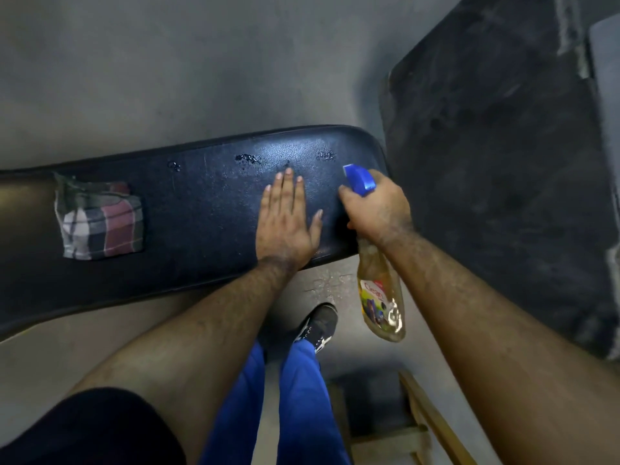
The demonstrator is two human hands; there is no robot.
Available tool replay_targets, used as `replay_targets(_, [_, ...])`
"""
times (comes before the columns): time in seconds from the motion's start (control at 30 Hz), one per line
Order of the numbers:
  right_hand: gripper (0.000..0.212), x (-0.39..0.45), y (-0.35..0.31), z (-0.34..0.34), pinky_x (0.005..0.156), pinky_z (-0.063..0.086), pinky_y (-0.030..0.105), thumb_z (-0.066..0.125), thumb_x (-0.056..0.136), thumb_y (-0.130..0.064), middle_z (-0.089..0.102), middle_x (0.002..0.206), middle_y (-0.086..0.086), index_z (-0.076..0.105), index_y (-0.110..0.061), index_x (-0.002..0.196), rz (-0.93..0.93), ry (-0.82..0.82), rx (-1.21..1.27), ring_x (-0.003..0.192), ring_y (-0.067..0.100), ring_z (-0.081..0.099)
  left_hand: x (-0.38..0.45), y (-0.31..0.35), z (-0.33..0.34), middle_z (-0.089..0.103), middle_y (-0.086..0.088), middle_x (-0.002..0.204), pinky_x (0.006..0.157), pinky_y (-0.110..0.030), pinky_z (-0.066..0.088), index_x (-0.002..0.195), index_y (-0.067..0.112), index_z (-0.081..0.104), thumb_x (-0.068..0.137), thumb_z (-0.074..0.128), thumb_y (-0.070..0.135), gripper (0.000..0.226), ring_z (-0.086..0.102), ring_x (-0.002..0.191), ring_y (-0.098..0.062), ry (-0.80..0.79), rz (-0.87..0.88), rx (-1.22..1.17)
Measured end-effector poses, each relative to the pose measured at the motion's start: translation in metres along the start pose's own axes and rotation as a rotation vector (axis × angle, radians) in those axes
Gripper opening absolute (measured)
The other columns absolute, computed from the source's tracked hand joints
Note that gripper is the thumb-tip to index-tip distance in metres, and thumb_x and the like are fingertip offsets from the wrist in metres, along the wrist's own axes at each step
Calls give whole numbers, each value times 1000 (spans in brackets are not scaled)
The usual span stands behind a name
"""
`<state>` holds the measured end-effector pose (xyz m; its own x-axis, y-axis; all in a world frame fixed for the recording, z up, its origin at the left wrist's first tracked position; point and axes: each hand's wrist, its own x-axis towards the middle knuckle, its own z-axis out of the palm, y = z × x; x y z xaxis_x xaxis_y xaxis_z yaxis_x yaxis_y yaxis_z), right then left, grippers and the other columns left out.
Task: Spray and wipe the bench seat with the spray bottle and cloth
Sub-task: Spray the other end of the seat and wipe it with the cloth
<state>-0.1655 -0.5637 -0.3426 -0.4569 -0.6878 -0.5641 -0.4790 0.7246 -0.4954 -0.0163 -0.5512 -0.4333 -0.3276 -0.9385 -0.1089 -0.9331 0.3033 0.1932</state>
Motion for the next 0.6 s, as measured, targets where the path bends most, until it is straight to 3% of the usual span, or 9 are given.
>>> replay_targets(0.13, [45,-1,21,-13,78,59,44,54,70,-59,71,88,3,57,-21,94,7,41,22,76,35,71,0,0,0,23,-17,161,122,-46,15,151,2,29,98,34,48,70,17,150,-30,0,-5,15])
replay_targets(0.4, [34,-24,49,-16,77,59,44,58,79,-52,71,81,5,59,-18,79,105,99,62,78,33,70,1,-1,2,24,-17,160,122,-45,13,151,3,29,98,34,47,69,17,150,-29,26,-5,17])
replay_targets(0.5, [51,-37,55,-10,75,60,46,49,66,-67,71,81,5,59,-20,85,108,71,83,75,34,72,0,-1,2,25,-17,160,122,-45,14,151,2,30,98,34,46,69,18,150,-29,36,0,-2])
replay_targets(0.6, [51,-50,60,-3,74,60,47,49,63,-70,69,85,2,55,-27,90,99,23,61,75,34,72,0,-1,2,27,-17,159,122,-45,14,150,2,32,99,36,44,66,20,149,-29,50,3,-49])
